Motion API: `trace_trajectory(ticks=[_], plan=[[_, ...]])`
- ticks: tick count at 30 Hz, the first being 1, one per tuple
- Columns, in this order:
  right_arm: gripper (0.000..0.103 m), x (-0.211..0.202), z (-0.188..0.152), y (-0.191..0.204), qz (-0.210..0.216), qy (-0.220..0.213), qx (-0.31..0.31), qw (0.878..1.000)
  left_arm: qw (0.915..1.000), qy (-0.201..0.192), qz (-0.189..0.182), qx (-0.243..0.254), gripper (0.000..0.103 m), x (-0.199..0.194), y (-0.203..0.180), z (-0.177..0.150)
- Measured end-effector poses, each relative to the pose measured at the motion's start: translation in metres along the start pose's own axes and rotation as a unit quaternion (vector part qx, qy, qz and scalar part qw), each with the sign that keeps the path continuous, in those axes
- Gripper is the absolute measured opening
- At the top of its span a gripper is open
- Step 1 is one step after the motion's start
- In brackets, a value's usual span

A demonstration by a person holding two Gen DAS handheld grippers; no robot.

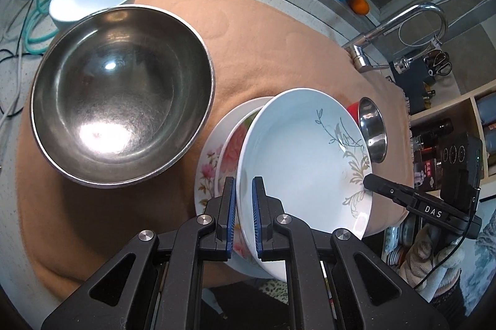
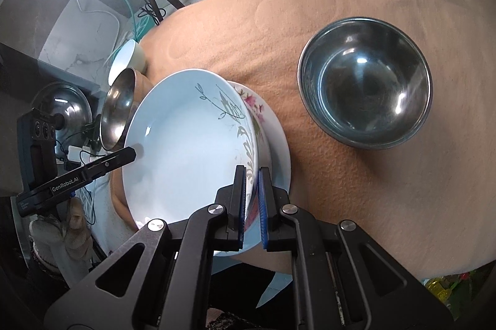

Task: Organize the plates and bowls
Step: 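Lift the gold-leaf plate with both grippers and carry it over the pink plate stack, then lower the gold-leaf plate onto the pink-rose plate with both grippers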

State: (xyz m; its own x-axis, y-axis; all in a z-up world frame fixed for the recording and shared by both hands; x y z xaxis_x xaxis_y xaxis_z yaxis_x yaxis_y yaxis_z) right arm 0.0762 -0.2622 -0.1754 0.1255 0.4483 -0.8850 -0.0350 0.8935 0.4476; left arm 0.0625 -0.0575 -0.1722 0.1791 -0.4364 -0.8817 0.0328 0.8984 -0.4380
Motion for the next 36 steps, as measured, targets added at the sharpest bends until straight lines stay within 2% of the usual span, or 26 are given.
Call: trace_trajectory(ticks=[36], plan=[[0.008, 0.02, -0.003, -0.002, -0.024, 0.02, -0.004, 0.999, 0.9997, 0.009, 0.021, 0.01, 0.008, 0.019, 0.001, -0.002]])
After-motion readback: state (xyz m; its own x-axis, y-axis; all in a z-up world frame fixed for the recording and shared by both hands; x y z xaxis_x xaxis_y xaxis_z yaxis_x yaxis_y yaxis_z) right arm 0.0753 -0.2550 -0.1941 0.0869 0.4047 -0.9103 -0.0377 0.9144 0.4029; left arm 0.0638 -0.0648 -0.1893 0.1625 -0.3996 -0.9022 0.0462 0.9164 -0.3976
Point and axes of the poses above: each gripper's, at about its wrist camera, not at the fingertips, and x roughly the way its jaws point, y to its left, z to its top, the point moved 6 cm from there along x, roughly the way its jaws point, and after that the axes turned 5 degrees about y, right-handed, at the moved point
